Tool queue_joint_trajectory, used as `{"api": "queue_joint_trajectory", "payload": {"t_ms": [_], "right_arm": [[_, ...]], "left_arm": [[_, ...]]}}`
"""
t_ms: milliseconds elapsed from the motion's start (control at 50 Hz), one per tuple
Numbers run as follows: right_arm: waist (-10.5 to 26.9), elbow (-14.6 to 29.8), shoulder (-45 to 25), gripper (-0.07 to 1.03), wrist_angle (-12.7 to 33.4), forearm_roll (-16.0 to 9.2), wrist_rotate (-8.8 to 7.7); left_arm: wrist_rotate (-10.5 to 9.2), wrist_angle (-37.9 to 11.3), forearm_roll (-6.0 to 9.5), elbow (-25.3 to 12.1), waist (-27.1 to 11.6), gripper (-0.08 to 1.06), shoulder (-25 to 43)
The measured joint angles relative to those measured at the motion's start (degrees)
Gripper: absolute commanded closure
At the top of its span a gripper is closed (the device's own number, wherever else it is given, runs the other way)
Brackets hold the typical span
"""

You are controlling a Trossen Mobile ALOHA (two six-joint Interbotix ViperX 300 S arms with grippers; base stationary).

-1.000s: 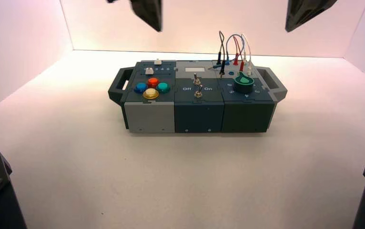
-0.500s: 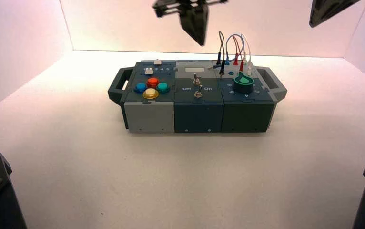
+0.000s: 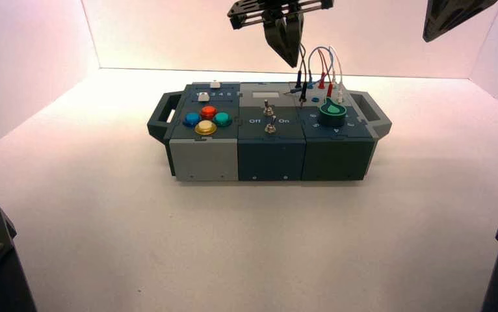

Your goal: Move the left gripper to the right.

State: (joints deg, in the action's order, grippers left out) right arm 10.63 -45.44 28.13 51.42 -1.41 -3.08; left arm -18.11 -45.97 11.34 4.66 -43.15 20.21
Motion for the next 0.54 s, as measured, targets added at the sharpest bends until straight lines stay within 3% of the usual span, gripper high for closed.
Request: {"api": "queue_joint_trajectory", "payload": {"t_ms": [540], "right_arm": [[0.00, -0.88, 0.09, 0.98, -0.09, 0.09, 0.00]], "left_arm": [[0.00, -0.79, 0.00, 0.09, 0.09, 1.01, 0.00]]}}
